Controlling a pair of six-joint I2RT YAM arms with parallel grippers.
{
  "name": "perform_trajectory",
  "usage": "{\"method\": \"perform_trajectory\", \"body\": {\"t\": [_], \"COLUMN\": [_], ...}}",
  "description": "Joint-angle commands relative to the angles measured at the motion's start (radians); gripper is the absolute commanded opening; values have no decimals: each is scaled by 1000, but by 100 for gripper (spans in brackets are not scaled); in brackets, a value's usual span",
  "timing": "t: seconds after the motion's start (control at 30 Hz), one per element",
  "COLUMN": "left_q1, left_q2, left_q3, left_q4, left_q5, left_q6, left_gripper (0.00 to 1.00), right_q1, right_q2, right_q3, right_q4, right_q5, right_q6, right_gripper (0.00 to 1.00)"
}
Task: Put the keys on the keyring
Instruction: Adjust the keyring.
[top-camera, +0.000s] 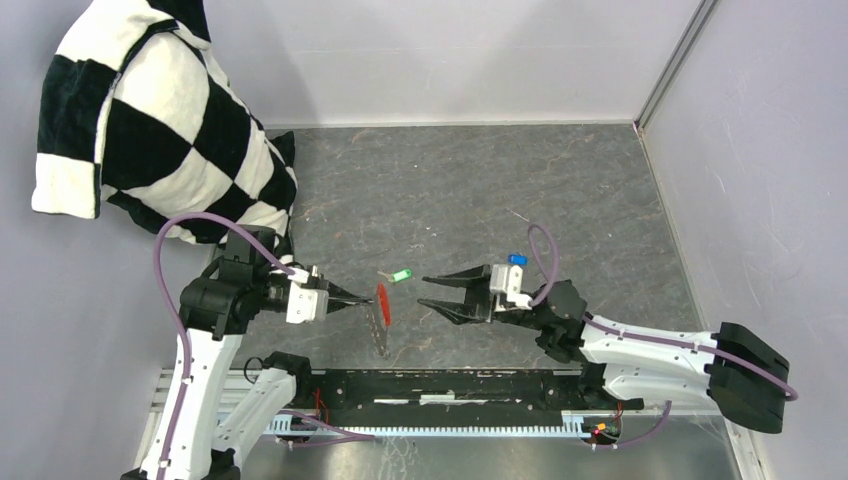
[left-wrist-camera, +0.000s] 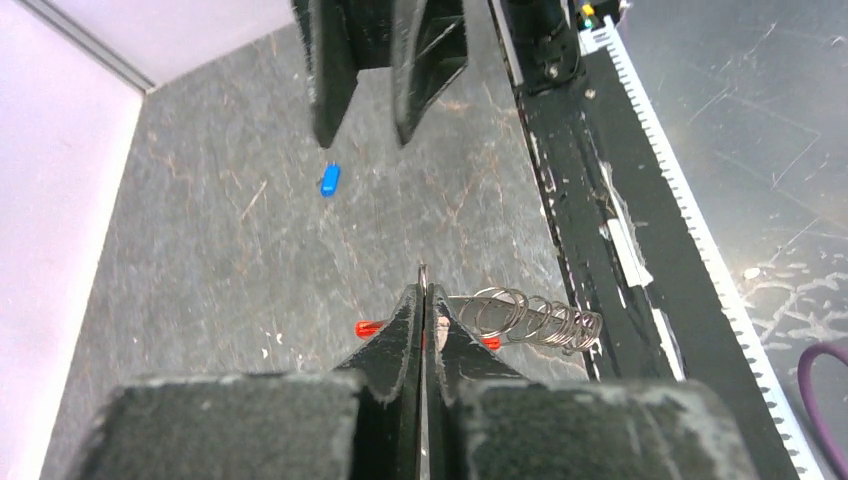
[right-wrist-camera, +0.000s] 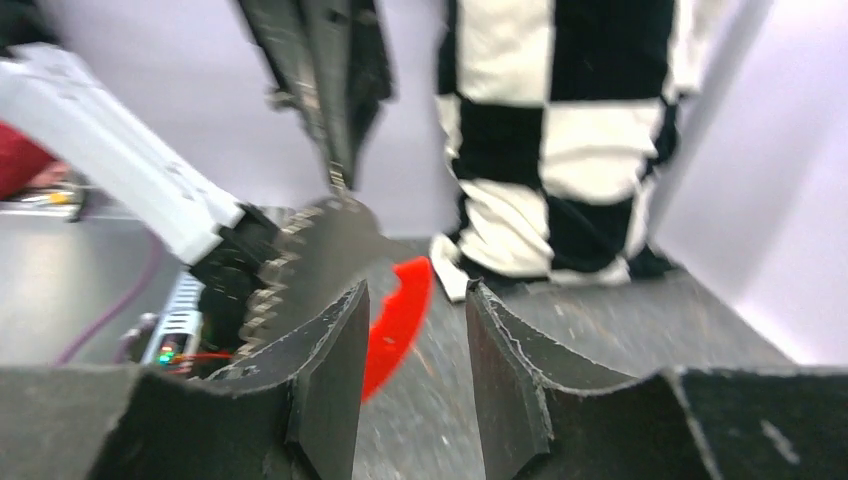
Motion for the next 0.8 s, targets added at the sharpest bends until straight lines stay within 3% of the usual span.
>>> {"method": "perform_trajectory", "body": {"t": [0.0,0.17,0.77], "left_q1": [-4,-6,-17], "left_q2": [11,5,3], "left_q3": [59,68,86], "left_q4": [-11,-10,-10], "left_q5": [152,160,170], "left_q6": [-24,-51,-66], "left_gripper": [2,2,2], "right_q1": [6,32,53], "right_q2": [-8,42,228], "right_q3": [40,110,296], "right_q4": [101,129,64], "right_q5": [-281,-350,-312], "right_q6": [-10,-8,-32], "right_gripper": [46,46,42]}}
